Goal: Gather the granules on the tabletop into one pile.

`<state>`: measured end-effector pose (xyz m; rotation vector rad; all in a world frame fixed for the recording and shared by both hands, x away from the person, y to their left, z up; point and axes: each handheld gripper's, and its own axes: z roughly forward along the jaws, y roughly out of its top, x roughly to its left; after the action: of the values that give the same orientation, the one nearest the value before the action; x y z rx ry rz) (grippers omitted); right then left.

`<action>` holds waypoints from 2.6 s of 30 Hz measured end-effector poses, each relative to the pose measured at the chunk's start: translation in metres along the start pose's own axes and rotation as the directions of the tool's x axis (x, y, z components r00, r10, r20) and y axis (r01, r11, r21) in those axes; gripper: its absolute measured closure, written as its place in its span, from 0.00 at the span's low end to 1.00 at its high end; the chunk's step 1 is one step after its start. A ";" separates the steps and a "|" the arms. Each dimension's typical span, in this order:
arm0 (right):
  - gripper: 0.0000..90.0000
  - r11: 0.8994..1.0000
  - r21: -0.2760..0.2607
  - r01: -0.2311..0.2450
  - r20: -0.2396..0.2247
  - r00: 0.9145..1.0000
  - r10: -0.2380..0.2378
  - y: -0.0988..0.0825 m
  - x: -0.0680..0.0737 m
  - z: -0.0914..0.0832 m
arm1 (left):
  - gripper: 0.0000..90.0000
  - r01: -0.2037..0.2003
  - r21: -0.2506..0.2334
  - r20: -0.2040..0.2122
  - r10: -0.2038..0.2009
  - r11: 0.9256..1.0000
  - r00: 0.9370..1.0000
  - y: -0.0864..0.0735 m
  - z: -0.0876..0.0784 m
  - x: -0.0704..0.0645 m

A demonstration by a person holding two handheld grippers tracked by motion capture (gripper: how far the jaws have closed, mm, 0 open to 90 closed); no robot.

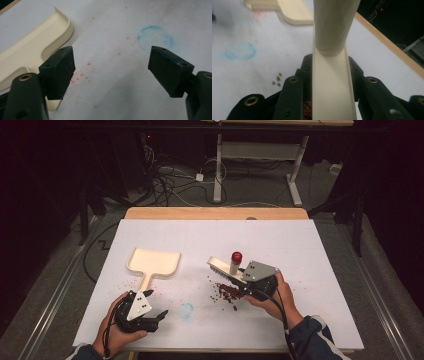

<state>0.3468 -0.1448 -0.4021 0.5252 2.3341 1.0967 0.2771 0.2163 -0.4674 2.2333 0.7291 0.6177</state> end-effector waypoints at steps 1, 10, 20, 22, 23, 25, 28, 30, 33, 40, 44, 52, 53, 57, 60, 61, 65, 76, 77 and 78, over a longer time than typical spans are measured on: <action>0.75 0.999 -0.012 -0.035 -0.008 0.999 0.034 0.002 0.001 -0.002 | 0.23 0.000 -0.001 -0.002 0.000 1.000 1.000 0.000 0.000 0.000; 0.75 0.990 -0.010 -0.143 -0.308 0.942 0.133 0.004 0.035 -0.011 | 0.23 -0.001 -0.007 -0.027 0.001 1.000 1.000 -0.004 -0.011 0.002; 0.75 0.990 0.073 -0.117 -0.396 0.908 0.136 -0.017 0.053 0.013 | 0.23 0.016 -0.023 -0.024 -0.016 1.000 1.000 -0.009 -0.017 0.004; 0.75 0.988 0.077 -0.132 -0.374 0.915 0.151 -0.019 0.047 0.014 | 0.23 -0.008 -0.011 -0.020 0.008 1.000 1.000 -0.009 -0.015 0.002; 0.75 0.987 0.081 -0.140 -0.366 0.917 0.160 -0.020 0.044 0.015 | 0.23 -0.018 -0.007 -0.016 0.018 1.000 1.000 -0.009 -0.015 0.001; 0.75 0.985 0.083 -0.153 -0.340 0.924 0.173 -0.023 0.037 0.016 | 0.23 -0.020 -0.010 -0.014 0.020 1.000 1.000 -0.008 -0.015 0.001; 0.75 0.983 0.085 -0.162 -0.304 0.935 0.180 -0.026 0.028 0.017 | 0.23 -0.021 -0.010 -0.014 0.021 1.000 1.000 -0.008 -0.015 0.001; 0.75 0.981 0.083 -0.177 -0.289 0.938 0.194 -0.027 0.022 0.017 | 0.23 -0.026 -0.010 -0.012 0.026 1.000 1.000 -0.008 -0.015 0.001; 0.75 0.979 0.084 -0.185 -0.254 0.946 0.201 -0.028 0.017 0.015 | 0.23 -0.026 -0.010 -0.010 0.025 1.000 1.000 -0.008 -0.015 0.000; 0.75 0.970 0.056 -0.239 -0.192 0.950 0.245 -0.027 0.007 0.012 | 0.23 -0.028 -0.004 -0.002 0.028 1.000 1.000 -0.008 -0.013 0.000; 0.75 0.952 0.006 -0.307 -0.159 0.939 0.304 -0.018 0.009 0.013 | 0.23 -0.029 0.001 0.002 0.029 1.000 1.000 -0.007 -0.012 -0.001; 0.75 0.833 -0.057 -0.551 -0.111 0.833 0.543 -0.008 0.037 0.042 | 0.23 -0.030 0.017 0.007 0.030 0.999 1.000 -0.007 -0.010 -0.002; 0.75 0.825 -0.053 -0.563 -0.111 0.824 0.555 -0.009 0.040 0.047 | 0.23 -0.033 0.018 0.006 0.032 0.999 0.999 -0.007 -0.010 -0.002; 0.75 0.812 -0.060 -0.581 -0.006 0.813 0.582 -0.015 0.041 0.057 | 0.23 -0.025 0.017 0.010 0.025 1.000 1.000 -0.008 -0.010 -0.002; 0.75 0.787 -0.055 -0.615 0.021 0.787 0.617 -0.022 0.035 0.055 | 0.23 -0.028 0.024 0.013 0.028 0.999 1.000 -0.009 -0.010 -0.002; 0.75 0.773 -0.050 -0.633 0.030 0.772 0.635 -0.026 0.032 0.054 | 0.23 -0.027 0.025 0.014 0.027 0.999 1.000 -0.009 -0.010 -0.002; 0.74 0.744 -0.039 -0.667 0.048 0.742 0.668 -0.037 0.025 0.047 | 0.23 -0.035 0.037 0.023 0.034 0.999 0.999 -0.008 -0.009 -0.003; 0.75 0.750 -0.062 -0.658 0.035 0.750 0.661 -0.039 0.013 0.014 | 0.23 -0.062 0.053 0.039 0.060 0.997 0.997 -0.007 -0.005 -0.005; 0.75 0.758 -0.064 -0.649 0.026 0.758 0.651 -0.036 0.012 0.010 | 0.23 -0.063 0.054 0.040 0.061 0.997 0.997 -0.007 -0.005 -0.005; 0.75 0.769 -0.068 -0.636 0.024 0.769 0.639 -0.035 0.011 0.007 | 0.23 -0.064 0.055 0.041 0.062 0.996 0.997 -0.007 -0.005 -0.006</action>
<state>0.3377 -0.1557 -0.4364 1.3827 2.1096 1.4102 0.2677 0.2191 -0.4702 2.3214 0.6656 0.5888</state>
